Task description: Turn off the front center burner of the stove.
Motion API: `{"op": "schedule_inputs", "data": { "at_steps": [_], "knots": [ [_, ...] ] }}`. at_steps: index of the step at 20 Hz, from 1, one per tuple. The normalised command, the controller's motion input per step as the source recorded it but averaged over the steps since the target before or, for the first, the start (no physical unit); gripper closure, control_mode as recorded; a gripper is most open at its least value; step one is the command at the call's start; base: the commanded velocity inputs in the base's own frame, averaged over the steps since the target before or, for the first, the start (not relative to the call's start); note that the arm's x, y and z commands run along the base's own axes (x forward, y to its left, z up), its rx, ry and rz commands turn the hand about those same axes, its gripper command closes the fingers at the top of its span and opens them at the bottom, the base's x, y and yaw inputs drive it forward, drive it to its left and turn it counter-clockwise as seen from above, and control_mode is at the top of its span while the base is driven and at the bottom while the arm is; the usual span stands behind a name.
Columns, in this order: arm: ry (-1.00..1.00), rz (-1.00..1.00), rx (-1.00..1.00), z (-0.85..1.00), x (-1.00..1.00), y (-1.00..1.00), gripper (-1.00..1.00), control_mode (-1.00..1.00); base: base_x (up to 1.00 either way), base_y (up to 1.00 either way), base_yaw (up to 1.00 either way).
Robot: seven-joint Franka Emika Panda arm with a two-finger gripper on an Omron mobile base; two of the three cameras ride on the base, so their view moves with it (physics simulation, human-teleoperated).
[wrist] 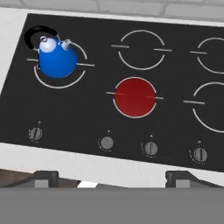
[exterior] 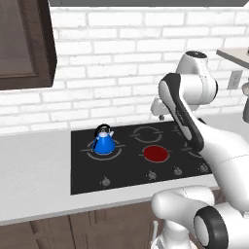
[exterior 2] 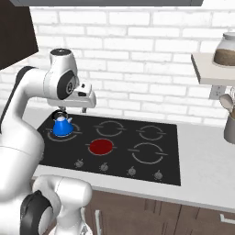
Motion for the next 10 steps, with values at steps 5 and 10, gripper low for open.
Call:
{"op": "schedule_inputs", "data": {
  "at_steps": [5,10],
  "knots": [
    [0.03,0.20,-0.07,-0.51,-0.20,0.22,-1.00,-1.00,0.00,0.00,0.00],
    [0.04,0.20,-0.07,-0.53,-0.05,0.12,-1.00,-1.00,0.00,0.00,0.00]
  ]
}}
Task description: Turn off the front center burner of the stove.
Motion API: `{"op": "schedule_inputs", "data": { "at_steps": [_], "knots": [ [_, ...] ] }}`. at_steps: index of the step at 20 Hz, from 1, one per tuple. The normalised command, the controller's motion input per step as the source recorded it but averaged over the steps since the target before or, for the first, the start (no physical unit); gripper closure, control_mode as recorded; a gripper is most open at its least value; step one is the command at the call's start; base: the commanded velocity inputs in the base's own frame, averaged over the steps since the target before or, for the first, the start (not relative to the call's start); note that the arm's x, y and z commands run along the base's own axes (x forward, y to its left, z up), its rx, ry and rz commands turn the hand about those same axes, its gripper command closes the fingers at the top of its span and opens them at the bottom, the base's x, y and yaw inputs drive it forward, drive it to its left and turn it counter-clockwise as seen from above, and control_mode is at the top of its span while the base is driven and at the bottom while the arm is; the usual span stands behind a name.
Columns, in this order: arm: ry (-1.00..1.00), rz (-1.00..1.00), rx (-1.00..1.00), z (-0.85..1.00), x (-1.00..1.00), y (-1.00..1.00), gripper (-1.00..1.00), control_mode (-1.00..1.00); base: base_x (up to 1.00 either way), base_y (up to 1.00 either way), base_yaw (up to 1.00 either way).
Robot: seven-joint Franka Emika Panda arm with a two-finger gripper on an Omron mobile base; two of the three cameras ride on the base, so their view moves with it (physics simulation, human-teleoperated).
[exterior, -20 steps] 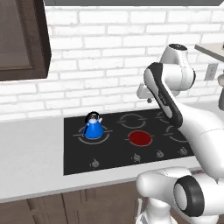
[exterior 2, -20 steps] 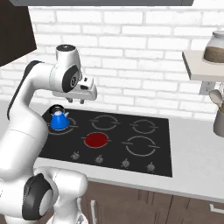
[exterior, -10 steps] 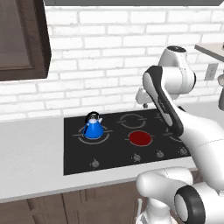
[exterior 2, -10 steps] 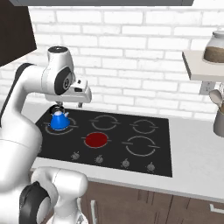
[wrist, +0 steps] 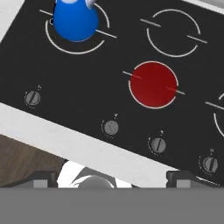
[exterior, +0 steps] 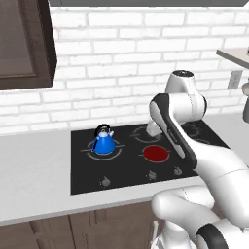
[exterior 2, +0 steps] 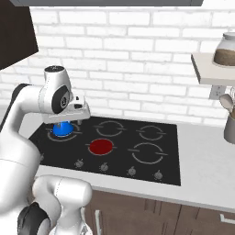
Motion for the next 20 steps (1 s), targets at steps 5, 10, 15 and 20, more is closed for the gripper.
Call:
{"op": "schedule_inputs", "data": {
  "at_steps": [5,10,15,20],
  "knots": [
    [0.02,0.19,0.00,-0.57,-0.02,0.10,-1.00,-1.00,0.00,0.00,0.00],
    [0.00,0.20,-0.02,-0.62,0.00,0.07,-1.00,-1.00,0.00,0.00,0.00],
    [0.00,0.17,-0.06,-0.39,0.00,0.00,-1.00,-1.00,0.00,0.00,0.00],
    [0.00,0.11,-0.08,-0.31,0.07,0.00,-1.00,-1.00,0.00,0.00,0.00]
  ]
}}
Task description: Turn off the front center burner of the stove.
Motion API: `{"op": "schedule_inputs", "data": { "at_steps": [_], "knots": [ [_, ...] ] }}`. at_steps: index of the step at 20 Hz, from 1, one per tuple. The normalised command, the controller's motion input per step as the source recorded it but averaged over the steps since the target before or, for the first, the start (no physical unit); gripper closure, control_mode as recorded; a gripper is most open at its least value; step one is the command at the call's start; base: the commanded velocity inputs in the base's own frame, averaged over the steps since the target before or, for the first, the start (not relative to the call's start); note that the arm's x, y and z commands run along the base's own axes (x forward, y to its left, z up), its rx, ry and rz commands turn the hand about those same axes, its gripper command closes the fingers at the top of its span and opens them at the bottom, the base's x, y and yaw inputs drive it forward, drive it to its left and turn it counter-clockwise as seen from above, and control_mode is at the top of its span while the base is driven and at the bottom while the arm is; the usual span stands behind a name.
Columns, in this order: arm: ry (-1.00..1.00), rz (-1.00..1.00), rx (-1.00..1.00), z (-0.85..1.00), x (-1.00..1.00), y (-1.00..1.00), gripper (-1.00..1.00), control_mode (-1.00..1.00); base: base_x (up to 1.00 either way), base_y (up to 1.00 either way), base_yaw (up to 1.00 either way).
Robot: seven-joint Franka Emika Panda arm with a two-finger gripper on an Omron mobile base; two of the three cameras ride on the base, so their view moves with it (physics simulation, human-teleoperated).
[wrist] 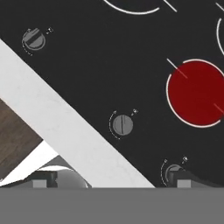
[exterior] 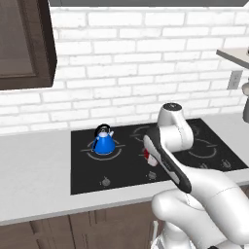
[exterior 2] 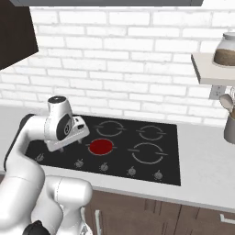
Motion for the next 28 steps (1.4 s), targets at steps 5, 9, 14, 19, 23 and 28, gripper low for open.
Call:
{"op": "schedule_inputs", "data": {
  "at_steps": [5,9,14,19,23,28],
  "knots": [
    [-0.01,0.05,-0.02,-0.25,0.16,0.00,-1.00,-1.00,0.00,0.00,0.00],
    [-0.03,0.01,0.00,-0.25,0.16,0.00,-1.00,-1.00,0.00,0.00,0.00],
    [0.00,0.01,0.00,-0.31,0.09,0.00,-1.00,-1.00,0.00,0.00,0.00],
    [0.00,0.00,0.00,-0.45,0.00,0.00,-1.00,-1.00,0.00,0.00,0.00],
    [0.00,0.00,0.00,-0.37,0.00,0.00,-1.00,-1.00,0.00,0.00,0.00],
    [0.00,0.00,0.00,-0.27,0.15,0.00,-1.00,-1.00,0.00,0.00,0.00]
  ]
}}
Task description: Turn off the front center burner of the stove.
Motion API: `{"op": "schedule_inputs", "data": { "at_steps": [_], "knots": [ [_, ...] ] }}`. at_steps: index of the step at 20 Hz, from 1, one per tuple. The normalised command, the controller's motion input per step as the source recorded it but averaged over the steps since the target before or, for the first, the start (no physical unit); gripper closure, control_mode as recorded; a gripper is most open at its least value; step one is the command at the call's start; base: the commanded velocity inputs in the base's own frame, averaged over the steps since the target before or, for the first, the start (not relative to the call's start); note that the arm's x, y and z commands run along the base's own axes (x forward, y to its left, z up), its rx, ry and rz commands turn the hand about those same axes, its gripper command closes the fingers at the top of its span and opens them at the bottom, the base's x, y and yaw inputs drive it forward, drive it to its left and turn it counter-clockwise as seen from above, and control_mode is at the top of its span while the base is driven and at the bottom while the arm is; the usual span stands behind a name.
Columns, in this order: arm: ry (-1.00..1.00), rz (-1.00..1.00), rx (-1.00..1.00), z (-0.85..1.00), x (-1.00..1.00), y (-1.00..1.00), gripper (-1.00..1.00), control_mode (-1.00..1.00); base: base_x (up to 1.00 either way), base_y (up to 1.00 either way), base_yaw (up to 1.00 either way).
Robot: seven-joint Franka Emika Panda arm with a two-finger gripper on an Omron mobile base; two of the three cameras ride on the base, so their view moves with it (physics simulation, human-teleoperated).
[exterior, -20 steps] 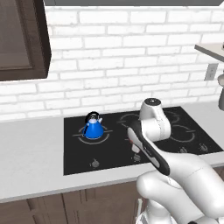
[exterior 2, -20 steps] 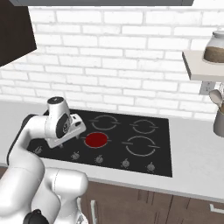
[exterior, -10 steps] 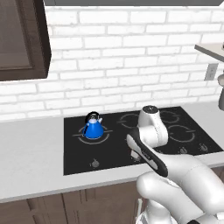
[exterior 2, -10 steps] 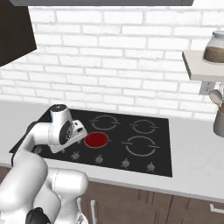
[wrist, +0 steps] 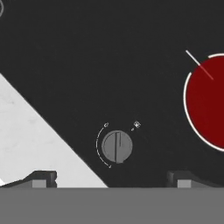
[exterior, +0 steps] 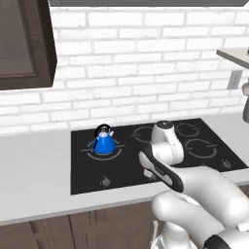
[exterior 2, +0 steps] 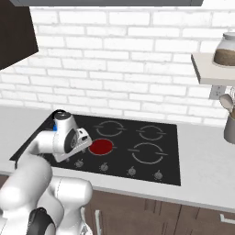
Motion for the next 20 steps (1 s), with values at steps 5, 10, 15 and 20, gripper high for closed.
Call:
{"op": "schedule_inputs", "data": {
  "at_steps": [5,10,15,20],
  "knots": [
    [0.00,0.00,0.00,-0.28,0.19,0.00,-1.00,-1.00,0.00,0.00,0.00],
    [0.00,0.00,0.00,-0.30,-0.02,0.00,-1.00,-1.00,0.00,0.00,0.00],
    [0.00,0.00,0.00,-0.20,-0.10,0.00,-1.00,-1.00,0.00,0.00,0.00],
    [0.00,0.00,0.00,-0.22,-0.08,0.00,-1.00,-1.00,0.00,0.00,0.00]
  ]
}}
